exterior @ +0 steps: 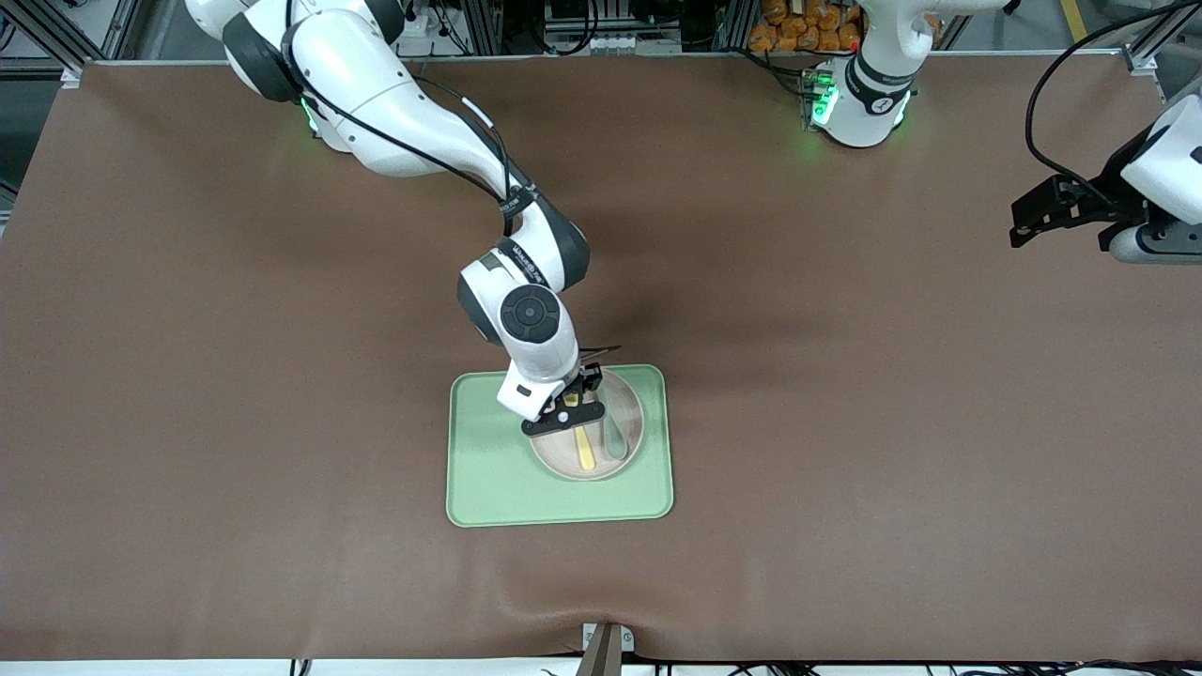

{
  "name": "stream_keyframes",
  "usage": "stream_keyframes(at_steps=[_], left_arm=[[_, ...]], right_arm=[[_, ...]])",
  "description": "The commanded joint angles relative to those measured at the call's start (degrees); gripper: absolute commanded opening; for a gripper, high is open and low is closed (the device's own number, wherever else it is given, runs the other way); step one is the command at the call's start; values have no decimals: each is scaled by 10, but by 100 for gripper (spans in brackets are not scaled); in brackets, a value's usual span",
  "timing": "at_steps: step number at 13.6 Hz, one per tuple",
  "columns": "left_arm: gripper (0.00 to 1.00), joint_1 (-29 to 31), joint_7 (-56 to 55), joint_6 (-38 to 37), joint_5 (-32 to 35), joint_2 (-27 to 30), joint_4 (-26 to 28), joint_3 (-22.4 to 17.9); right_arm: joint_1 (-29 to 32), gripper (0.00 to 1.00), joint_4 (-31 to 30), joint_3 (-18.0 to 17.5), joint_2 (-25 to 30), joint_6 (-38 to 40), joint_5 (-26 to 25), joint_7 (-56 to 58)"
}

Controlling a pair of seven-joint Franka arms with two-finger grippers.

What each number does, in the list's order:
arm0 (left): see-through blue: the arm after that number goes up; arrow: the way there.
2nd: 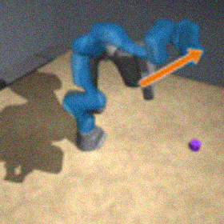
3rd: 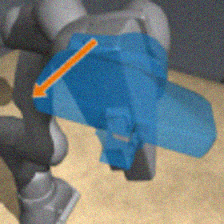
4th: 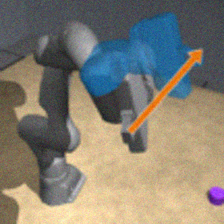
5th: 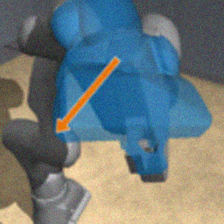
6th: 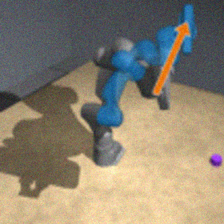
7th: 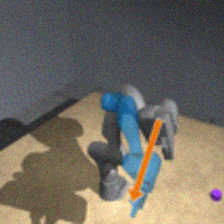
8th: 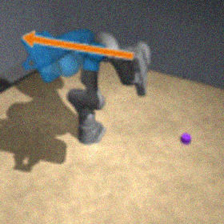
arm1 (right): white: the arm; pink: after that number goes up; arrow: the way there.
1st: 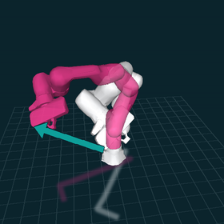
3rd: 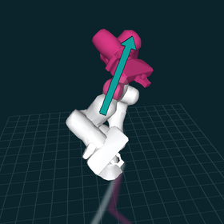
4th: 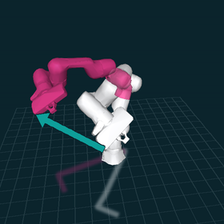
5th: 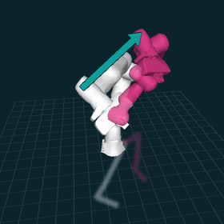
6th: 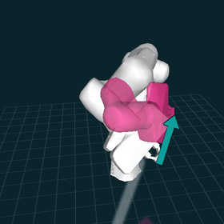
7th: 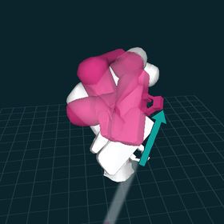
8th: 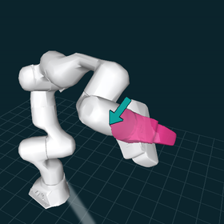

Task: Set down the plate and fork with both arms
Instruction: 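Lower the right gripper and grasp the yellow fork, then lift the fork and set it on the placemat beside the plate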

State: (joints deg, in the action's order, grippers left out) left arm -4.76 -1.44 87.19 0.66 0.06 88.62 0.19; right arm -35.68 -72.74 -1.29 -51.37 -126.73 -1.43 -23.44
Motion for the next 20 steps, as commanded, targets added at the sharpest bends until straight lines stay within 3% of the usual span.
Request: stream_keyframes(at_steps=[1,14,16,18,20], left_arm=[[100,-7,5,-9,1,0,-2,-6],[100,-6,7,-9,1,0,-2,-7],[100,-6,6,-9,1,0,-2,-7],[100,-6,6,-9,1,0,-2,-7],[100,-6,6,-9,1,0,-2,-7]], right_arm=[[-9,54,22,8,-21,-13,-12,-15],[-24,46,26,16,-35,-18,-13,-41],[-24,34,27,16,-36,-22,-17,-39],[-24,10,27,16,-36,-22,-25,-40],[-22,0,33,16,-35,-18,-25,-40]])
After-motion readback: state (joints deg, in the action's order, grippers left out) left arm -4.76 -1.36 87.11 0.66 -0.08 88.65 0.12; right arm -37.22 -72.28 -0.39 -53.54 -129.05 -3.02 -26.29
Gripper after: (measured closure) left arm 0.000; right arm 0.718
